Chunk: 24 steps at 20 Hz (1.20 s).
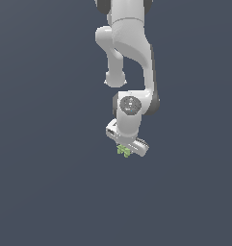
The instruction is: Pick up the object and move it to a goal position.
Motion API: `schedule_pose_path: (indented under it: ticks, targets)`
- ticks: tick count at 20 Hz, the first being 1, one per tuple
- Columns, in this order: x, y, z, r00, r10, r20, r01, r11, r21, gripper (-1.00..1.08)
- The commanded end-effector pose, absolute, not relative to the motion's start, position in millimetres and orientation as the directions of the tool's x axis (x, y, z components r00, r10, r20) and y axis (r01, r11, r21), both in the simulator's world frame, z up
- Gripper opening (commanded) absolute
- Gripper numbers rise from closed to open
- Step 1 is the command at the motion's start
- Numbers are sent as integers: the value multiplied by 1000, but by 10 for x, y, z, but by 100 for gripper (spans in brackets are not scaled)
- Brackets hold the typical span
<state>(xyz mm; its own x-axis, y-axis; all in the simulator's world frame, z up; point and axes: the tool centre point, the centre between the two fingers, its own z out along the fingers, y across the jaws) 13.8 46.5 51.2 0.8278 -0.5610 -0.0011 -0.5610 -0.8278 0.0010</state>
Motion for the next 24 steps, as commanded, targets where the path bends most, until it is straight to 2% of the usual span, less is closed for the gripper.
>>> schedule_pose_path:
  ticks: [1, 9, 24]
  targets:
    - [163, 481, 617, 828, -561, 0, -561, -828, 0, -100]
    - [289, 564, 1193, 828, -561, 0, -561, -828, 1, -100]
    - [647, 793, 2719, 827, -562, 1, -562, -827, 1, -100]
